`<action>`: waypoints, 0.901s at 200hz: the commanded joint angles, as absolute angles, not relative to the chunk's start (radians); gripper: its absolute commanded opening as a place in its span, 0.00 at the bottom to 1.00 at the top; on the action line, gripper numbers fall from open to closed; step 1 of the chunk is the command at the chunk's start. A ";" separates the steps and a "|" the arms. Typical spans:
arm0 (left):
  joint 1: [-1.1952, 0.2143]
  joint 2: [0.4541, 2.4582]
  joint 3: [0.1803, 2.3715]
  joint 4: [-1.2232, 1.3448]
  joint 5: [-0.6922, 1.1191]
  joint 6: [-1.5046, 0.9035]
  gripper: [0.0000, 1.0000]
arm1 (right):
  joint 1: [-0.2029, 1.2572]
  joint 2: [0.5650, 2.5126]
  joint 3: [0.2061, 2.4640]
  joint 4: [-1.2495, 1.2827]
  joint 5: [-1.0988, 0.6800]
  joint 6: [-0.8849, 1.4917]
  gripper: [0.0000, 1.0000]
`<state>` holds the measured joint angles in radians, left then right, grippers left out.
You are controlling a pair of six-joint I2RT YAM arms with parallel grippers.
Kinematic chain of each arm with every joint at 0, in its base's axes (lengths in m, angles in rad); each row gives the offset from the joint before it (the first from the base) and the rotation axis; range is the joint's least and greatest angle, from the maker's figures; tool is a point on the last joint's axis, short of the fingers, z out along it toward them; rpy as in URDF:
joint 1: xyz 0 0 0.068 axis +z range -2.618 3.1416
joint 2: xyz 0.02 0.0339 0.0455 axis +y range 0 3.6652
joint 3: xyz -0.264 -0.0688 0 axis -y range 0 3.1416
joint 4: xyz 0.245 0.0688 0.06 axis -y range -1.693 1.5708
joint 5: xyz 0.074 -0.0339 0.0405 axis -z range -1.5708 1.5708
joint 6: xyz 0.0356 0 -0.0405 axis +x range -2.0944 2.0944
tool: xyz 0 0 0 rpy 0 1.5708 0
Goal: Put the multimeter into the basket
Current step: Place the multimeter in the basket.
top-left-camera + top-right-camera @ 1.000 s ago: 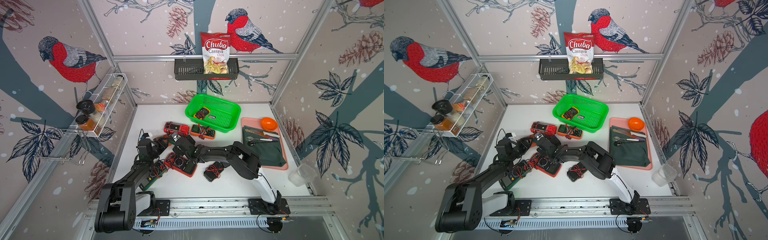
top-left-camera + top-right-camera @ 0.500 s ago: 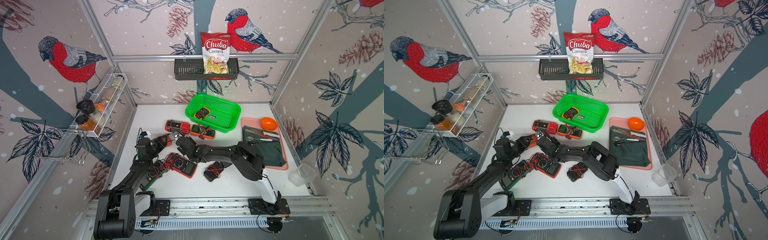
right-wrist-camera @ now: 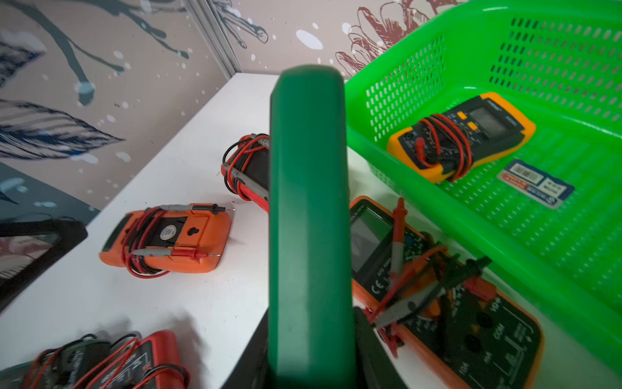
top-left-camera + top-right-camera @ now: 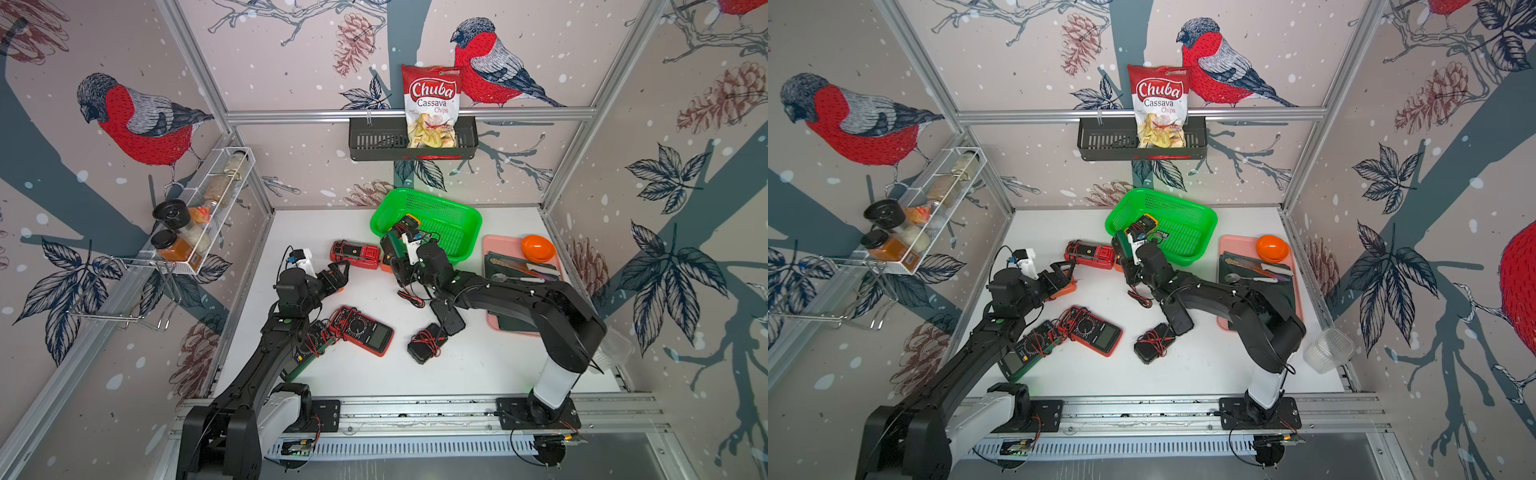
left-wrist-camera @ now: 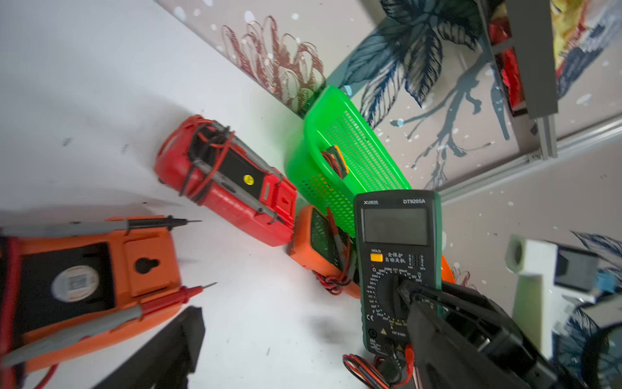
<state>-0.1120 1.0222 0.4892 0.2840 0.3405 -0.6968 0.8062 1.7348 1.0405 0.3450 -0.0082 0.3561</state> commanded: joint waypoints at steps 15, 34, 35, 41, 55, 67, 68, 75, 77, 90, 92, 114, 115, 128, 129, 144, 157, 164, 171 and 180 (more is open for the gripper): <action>-0.182 1.073 0.535 0.313 0.340 -0.646 0.98 | 0.691 1.635 0.927 0.655 -0.239 0.553 0.10; -0.199 1.103 0.541 0.333 0.340 -0.653 0.98 | 0.613 1.600 0.893 0.708 -0.272 0.614 0.06; -0.200 1.103 0.541 0.333 0.339 -0.654 0.98 | 0.609 1.599 0.892 0.711 -0.274 0.617 0.06; -0.204 1.114 0.541 0.338 0.341 -0.655 0.98 | 0.584 1.591 0.883 0.731 -0.277 0.639 0.05; -0.207 1.132 0.544 0.342 0.341 -0.655 0.98 | 0.527 1.582 0.876 0.770 -0.282 0.682 0.04; -0.211 1.145 0.544 0.344 0.342 -0.657 0.98 | 0.480 1.581 0.879 0.801 -0.278 0.720 0.04; -0.211 1.145 0.544 0.345 0.342 -0.657 0.98 | 0.476 1.582 0.879 0.803 -0.278 0.723 0.04; -0.212 1.149 0.545 0.347 0.342 -0.657 0.98 | 0.448 1.587 0.883 0.828 -0.278 0.745 0.04; -0.212 1.150 0.545 0.347 0.342 -0.658 0.98 | 0.440 1.590 0.885 0.834 -0.278 0.751 0.04; -0.213 1.156 0.545 0.349 0.342 -0.658 0.98 | 0.390 1.614 0.903 0.875 -0.287 0.796 0.05; -0.213 1.157 0.545 0.349 0.341 -0.658 0.98 | 0.383 1.621 0.906 0.879 -0.289 0.806 0.05; -0.213 1.163 0.547 0.344 0.335 -0.655 0.98 | 0.319 1.702 0.958 0.946 -0.314 0.899 0.04; -0.213 1.164 0.548 0.344 0.335 -0.655 0.98 | 0.317 1.707 0.961 0.948 -0.315 0.903 0.04; -0.213 1.170 0.549 0.341 0.331 -0.652 0.98 | 0.302 1.764 0.998 0.987 -0.314 0.942 0.05; -0.212 1.171 0.549 0.341 0.330 -0.652 0.98 | 0.301 1.768 1.000 0.989 -0.313 0.945 0.05; -0.213 1.181 0.548 0.343 0.332 -0.650 0.98 | 0.295 1.835 1.055 1.014 -0.295 0.966 0.07; -0.213 1.187 0.548 0.343 0.334 -0.651 0.98 | 0.295 1.894 1.110 1.014 -0.269 0.971 0.08; -0.213 1.188 0.548 0.343 0.336 -0.650 0.98 | 0.295 1.929 1.139 1.022 -0.266 0.973 0.08; -0.213 1.190 0.548 0.342 0.336 -0.649 0.98 | 0.293 1.963 1.170 1.023 -0.259 0.980 0.08; -0.213 1.191 0.545 0.342 0.337 -0.649 0.98 | 0.294 2.002 1.204 1.027 -0.255 0.988 0.07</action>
<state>-0.2119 1.1870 0.5411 0.3103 0.3363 -0.6716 0.2951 1.9297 1.1301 0.9115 -0.2798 0.9443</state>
